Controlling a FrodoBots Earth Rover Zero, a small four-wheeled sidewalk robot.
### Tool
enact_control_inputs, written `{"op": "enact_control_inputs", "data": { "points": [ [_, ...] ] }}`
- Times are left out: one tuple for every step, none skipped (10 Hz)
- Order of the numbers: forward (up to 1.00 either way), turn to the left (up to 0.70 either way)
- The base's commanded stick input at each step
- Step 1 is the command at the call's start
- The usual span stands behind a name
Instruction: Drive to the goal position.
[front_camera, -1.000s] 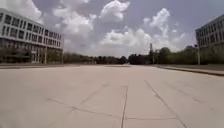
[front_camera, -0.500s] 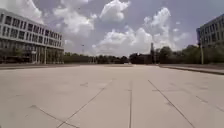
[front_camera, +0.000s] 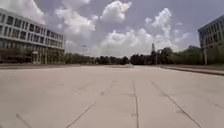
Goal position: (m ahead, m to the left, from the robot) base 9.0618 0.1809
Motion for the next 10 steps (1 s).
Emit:
{"op": "enact_control_inputs", "data": {
  "points": [
    [0.7, 0.01],
    [0.7, 0.01],
    [0.7, 0.01],
    [0.7, 0.01],
    [0.7, 0.01],
    [0.7, 0.01],
    [0.7, 0.01],
    [0.7, 0.01],
    [0.7, 0.01],
    [0.7, 0.01]
  ]
}}
